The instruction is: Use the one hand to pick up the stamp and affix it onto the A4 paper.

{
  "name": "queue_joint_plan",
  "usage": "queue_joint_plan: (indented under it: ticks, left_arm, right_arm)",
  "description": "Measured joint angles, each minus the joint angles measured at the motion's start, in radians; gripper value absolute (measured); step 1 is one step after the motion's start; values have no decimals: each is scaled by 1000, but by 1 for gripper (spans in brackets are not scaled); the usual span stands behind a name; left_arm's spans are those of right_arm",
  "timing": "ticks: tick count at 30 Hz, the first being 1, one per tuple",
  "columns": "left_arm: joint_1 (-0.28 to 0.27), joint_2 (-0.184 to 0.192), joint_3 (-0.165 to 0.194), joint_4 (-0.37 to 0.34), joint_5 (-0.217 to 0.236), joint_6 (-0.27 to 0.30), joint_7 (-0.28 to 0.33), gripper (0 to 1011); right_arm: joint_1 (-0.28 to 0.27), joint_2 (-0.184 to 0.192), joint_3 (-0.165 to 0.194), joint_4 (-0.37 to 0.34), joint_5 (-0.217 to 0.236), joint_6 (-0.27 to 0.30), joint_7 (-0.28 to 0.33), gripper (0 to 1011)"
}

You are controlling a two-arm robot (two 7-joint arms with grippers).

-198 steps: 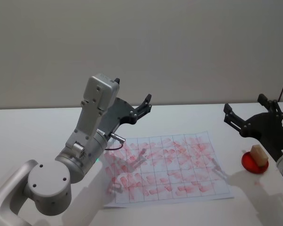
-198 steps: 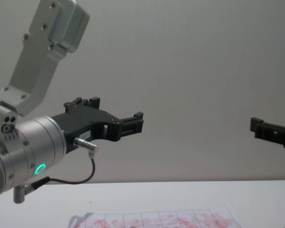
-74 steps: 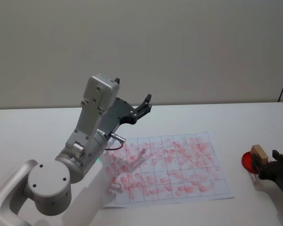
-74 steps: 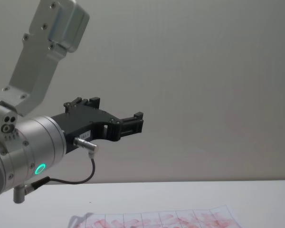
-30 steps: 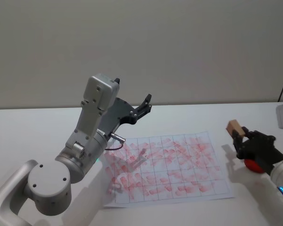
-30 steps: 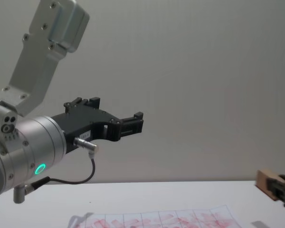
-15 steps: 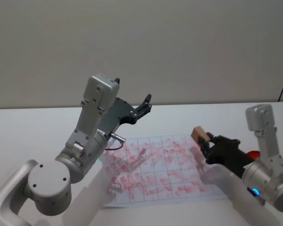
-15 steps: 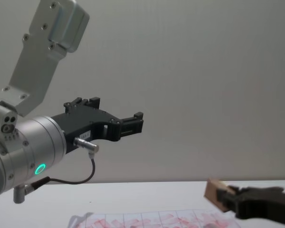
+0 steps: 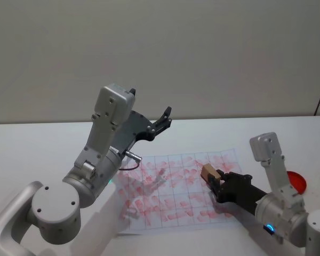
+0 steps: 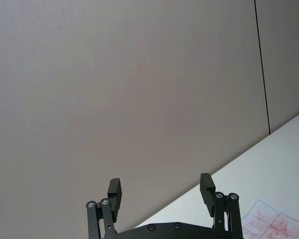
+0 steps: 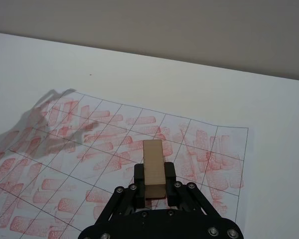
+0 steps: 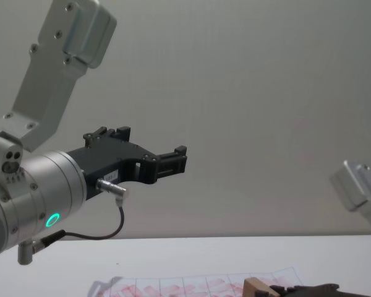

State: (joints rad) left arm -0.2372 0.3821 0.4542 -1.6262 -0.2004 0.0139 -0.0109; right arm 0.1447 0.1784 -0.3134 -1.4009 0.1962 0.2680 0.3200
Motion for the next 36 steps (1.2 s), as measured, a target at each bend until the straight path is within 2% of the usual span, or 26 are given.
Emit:
queue_joint_plan:
  ticks: [11, 22, 28, 36]
  left_arm:
    - [0, 0, 0, 0, 0, 0, 0, 1001]
    - [0, 0, 0, 0, 0, 0, 0, 1001]
    - [0, 0, 0, 0, 0, 0, 0, 1001]
    - [0, 0, 0, 0, 0, 0, 0, 1001]
  right_arm:
    - [16, -17, -17, 29, -42, 9, -13, 214]
    - [15, -11, -24, 17, -85, -33, -13, 216]
    - [-6, 14, -10, -45, -82, -67, -22, 214]
    - [-68, 62, 20, -139, -39, -83, -78, 214]
